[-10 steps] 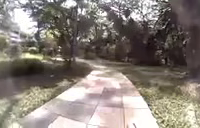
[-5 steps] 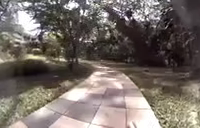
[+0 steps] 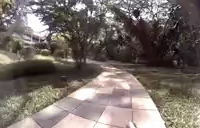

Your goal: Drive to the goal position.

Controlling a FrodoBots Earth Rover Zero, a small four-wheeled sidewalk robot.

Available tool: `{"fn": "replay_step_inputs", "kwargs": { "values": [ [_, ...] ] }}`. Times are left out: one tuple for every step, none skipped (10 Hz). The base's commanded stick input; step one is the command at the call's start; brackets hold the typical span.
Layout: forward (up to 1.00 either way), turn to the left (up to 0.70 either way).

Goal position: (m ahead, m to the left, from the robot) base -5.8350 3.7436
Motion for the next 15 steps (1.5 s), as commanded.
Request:
{"fn": "replay_step_inputs", "kwargs": {
  "values": [
    [0.0, 1.0],
    [0.0, 1.0],
    [0.0, 1.0],
    [0.0, 1.0],
    [0.0, 1.0],
    [0.0, 1.0],
    [0.0, 1.0],
    [0.0, 1.0],
    [0.0, 1.0],
    [0.0, 1.0],
    [0.0, 1.0],
    [0.0, 1.0],
    [0.0, 1.0],
    [0.0, 1.0],
    [0.0, 1.0]
  ]
}}
